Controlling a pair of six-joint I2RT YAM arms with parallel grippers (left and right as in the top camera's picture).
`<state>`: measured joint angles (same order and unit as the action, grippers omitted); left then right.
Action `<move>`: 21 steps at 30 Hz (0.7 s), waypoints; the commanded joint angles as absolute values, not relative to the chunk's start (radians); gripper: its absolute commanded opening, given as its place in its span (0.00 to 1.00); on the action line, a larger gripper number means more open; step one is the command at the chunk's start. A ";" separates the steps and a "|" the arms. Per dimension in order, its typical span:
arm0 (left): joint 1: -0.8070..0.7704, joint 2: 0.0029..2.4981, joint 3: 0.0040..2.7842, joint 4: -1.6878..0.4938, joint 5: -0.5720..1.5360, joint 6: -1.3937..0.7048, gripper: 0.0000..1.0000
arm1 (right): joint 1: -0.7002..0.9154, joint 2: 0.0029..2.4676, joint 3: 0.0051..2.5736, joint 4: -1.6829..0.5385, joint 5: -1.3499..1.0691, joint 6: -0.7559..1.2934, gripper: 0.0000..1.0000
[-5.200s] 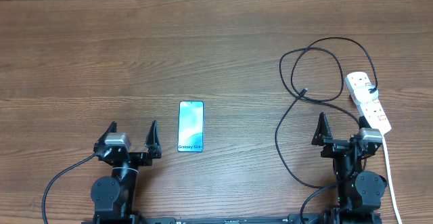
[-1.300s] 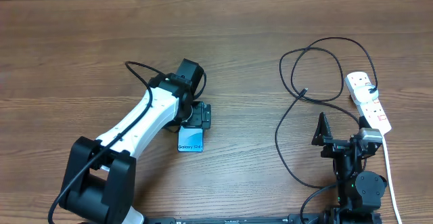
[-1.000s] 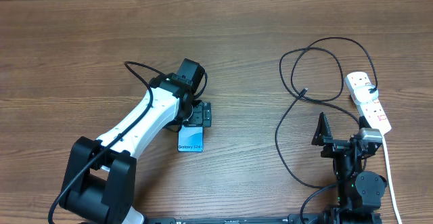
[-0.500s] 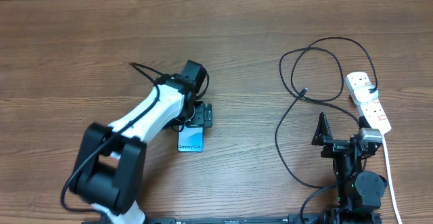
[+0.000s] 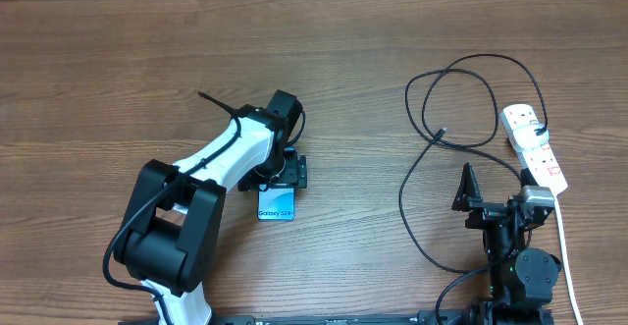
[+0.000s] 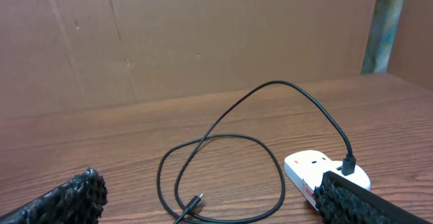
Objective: Plug charger to phone and switch on socket
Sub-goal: 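Close the left gripper on the phone's top edge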
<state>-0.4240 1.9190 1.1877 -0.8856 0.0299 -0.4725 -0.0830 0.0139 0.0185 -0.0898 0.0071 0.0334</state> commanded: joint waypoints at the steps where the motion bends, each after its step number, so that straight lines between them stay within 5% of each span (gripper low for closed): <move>1: -0.427 1.971 1.176 -0.886 0.026 -0.471 0.80 | -0.077 0.008 0.008 -0.084 0.009 0.031 1.00; 15: -0.426 1.971 1.180 -0.886 0.026 -0.471 0.59 | -0.077 0.008 0.008 -0.084 0.009 0.031 1.00; 21: -0.426 1.971 1.201 -0.889 0.026 -0.471 0.57 | -0.077 0.008 0.008 -0.084 0.009 0.031 1.00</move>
<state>-0.4240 1.9224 1.1961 -0.8940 0.0326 -0.4690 -0.0834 0.0139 0.0185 -0.0898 0.0071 0.0330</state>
